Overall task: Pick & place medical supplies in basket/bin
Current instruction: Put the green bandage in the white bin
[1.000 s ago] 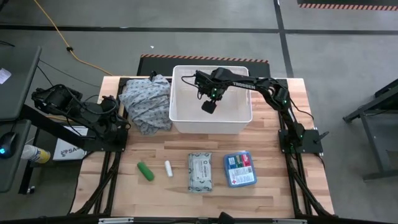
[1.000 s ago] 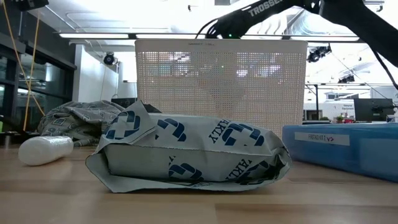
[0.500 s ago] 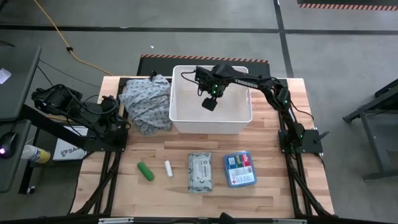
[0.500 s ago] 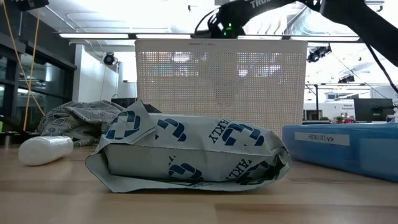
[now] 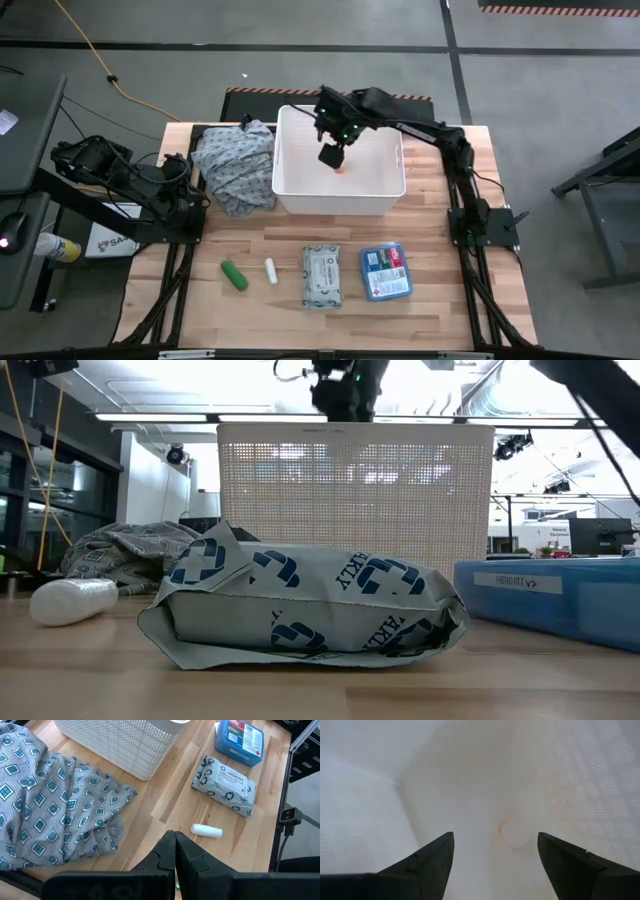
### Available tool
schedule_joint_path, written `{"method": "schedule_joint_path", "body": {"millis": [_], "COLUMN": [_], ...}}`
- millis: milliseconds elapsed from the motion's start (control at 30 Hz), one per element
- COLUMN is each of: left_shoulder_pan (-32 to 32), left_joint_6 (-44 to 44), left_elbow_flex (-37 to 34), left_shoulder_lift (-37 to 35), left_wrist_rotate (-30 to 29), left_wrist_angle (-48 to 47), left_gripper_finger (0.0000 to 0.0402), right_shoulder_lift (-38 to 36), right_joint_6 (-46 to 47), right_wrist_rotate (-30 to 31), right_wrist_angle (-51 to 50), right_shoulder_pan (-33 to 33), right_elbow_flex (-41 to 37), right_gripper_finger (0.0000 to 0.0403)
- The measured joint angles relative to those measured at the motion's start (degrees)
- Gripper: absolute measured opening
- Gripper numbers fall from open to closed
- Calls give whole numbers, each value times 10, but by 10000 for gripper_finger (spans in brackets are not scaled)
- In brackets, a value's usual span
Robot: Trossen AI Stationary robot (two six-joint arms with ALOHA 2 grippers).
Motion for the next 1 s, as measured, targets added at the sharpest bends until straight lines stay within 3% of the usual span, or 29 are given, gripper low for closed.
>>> {"method": "schedule_joint_path", "body": {"millis": [400, 1000], "left_shoulder_pan": [0, 0], "left_joint_6": [0, -3], "left_elbow_flex": [0, 0], "left_shoulder_lift": [0, 1], "left_wrist_rotate": [0, 10], "left_wrist_angle": [0, 43], "left_gripper_finger": [40, 40], "right_shoulder_lift": [-75, -93], "right_joint_6": [35, 140], "right_wrist_rotate": [8, 26], "right_wrist_angle": [22, 61], "right_shoulder_pan": [76, 246], "right_elbow_flex": [-6, -7], "right_gripper_finger": [277, 277]}}
